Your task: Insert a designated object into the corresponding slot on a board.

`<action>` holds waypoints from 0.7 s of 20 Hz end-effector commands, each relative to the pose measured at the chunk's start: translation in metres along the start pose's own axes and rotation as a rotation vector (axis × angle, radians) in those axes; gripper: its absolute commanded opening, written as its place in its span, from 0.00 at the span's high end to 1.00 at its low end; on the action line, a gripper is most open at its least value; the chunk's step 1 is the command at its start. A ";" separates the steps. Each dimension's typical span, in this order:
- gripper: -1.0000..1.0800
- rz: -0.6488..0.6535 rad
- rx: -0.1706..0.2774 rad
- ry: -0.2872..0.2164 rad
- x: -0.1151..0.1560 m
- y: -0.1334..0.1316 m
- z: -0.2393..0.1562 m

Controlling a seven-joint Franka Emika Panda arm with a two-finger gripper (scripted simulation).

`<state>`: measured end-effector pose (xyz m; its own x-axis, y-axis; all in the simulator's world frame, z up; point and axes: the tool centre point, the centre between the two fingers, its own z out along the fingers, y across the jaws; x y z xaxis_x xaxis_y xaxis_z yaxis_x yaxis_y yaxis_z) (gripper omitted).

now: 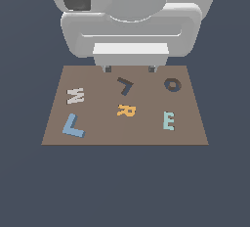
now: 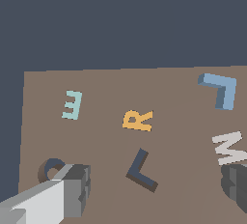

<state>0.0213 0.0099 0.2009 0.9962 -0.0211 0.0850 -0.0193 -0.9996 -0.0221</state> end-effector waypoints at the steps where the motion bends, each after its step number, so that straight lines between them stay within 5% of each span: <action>1: 0.04 0.000 0.000 0.000 0.000 0.000 0.000; 14: 0.04 0.044 -0.008 -0.018 0.017 0.033 0.035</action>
<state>0.0372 -0.0159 0.1745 0.9960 -0.0550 0.0705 -0.0538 -0.9984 -0.0188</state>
